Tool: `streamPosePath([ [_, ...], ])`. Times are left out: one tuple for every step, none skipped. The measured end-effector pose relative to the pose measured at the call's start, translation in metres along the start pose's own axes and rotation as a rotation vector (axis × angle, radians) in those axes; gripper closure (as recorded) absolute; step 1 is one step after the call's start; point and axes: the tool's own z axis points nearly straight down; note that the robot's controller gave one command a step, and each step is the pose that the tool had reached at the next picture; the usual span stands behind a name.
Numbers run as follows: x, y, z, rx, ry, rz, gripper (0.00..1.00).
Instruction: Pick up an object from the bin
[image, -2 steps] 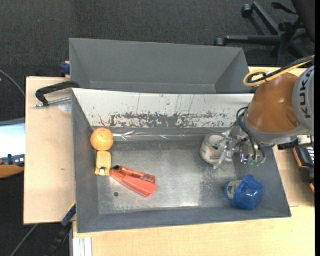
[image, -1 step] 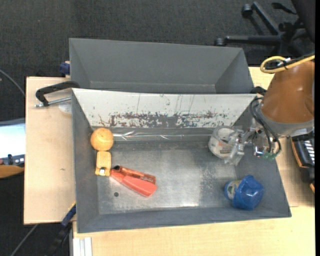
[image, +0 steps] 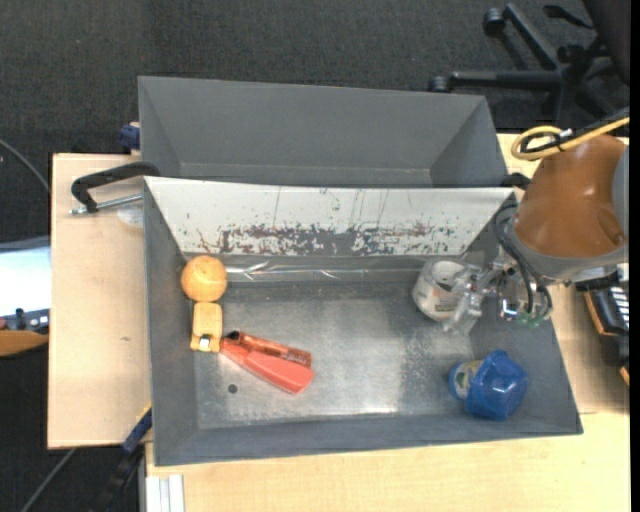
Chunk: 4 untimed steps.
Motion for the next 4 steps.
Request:
streamPosePath([
  [0.007, 0.018, 0.058, -0.001, 0.016, 0.019, 1.0],
  [0.007, 0.016, 0.078, -0.005, 0.007, 0.01, 1.0],
  [0.003, 0.005, 0.024, -0.002, 0.016, 0.01, 1.0],
  [-0.002, -0.001, 0.01, -0.003, -0.002, 0.005, 1.0],
])
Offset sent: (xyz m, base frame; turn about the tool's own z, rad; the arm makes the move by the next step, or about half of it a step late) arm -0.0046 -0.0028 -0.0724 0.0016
